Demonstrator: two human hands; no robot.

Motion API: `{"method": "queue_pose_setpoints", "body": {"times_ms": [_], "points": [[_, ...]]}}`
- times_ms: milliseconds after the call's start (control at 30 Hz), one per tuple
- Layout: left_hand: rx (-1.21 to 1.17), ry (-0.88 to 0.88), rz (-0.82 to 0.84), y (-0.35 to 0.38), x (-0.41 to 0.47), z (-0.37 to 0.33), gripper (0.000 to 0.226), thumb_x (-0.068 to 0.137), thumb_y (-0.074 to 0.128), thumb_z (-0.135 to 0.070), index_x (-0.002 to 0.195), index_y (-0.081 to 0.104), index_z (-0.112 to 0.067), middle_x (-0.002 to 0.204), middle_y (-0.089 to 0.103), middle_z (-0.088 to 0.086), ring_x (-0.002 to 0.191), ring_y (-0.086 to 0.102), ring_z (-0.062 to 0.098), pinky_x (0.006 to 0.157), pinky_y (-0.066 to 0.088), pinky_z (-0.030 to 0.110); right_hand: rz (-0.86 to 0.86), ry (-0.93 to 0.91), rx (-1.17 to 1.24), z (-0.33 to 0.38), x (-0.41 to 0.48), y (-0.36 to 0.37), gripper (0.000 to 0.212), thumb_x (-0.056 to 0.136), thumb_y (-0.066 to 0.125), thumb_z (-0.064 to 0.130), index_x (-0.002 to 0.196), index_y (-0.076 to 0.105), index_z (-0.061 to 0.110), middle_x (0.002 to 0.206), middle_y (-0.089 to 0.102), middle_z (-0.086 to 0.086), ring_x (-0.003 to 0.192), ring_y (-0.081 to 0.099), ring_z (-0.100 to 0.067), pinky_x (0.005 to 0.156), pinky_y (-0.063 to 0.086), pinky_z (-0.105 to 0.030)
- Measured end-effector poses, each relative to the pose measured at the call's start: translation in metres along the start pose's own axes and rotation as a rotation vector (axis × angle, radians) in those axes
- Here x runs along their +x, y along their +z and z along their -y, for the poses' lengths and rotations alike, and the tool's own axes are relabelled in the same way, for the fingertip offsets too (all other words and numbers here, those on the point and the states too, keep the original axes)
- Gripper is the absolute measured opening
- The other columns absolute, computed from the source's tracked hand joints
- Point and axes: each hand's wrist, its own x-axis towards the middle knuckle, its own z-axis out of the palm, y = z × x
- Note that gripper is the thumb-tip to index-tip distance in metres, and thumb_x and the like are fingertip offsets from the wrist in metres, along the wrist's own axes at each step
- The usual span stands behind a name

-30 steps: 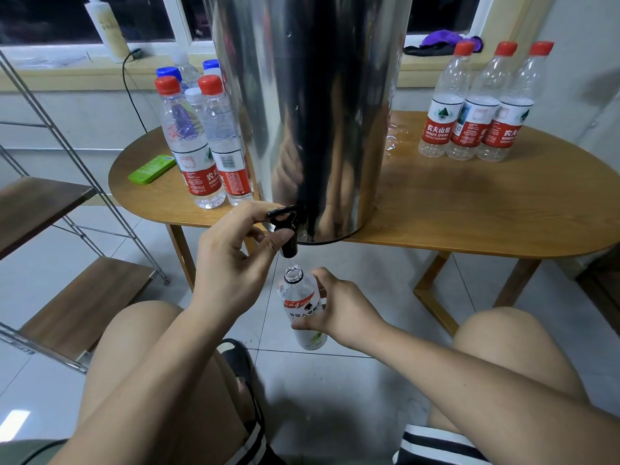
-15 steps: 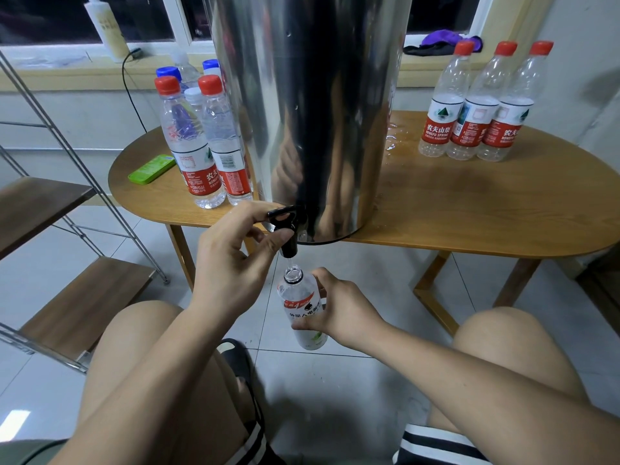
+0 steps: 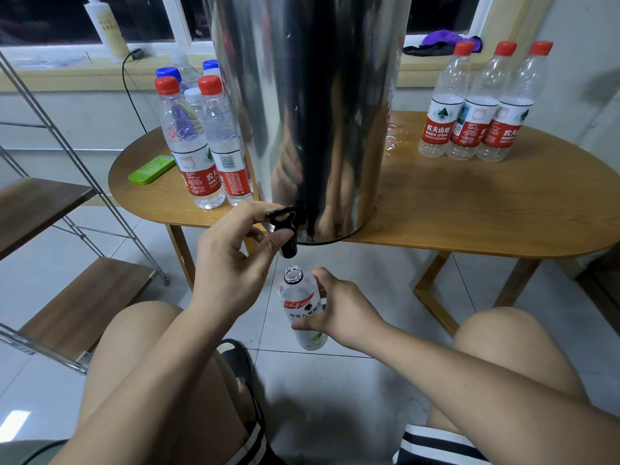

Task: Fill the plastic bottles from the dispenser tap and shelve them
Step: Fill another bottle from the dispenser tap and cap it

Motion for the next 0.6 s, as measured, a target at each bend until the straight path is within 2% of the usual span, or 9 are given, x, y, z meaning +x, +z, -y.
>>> {"method": "queue_pose_setpoints", "body": {"times_ms": [400,600], "points": [[-0.001,0.005,0.002,-0.0006,0.0001,-0.0006,0.017,0.1,0.077,-0.017,0.117,0.074,-0.017,0.102,0.075,-0.004,0.086,0.069,0.023,0.075,0.055,0.045,-0.001,0.004,-0.008,0.0004,-0.0002,0.0002,0.072,0.063,0.095,0.058,0.118,0.05,0.046,0.11,0.075,0.016,0.104,0.071,-0.011,0.088,0.062,-0.041],[-0.005,0.0,0.002,-0.0006,0.0002,-0.0024,0.019,0.099,0.078,-0.018,0.115,0.072,-0.027,0.1,0.074,-0.009,0.081,0.067,0.02,0.073,0.053,0.042,-0.006,-0.003,-0.009,0.0009,-0.0004,0.0005,0.074,0.065,0.097,0.054,0.123,0.052,0.043,0.112,0.075,0.016,0.106,0.071,-0.01,0.089,0.062,-0.041]]}}
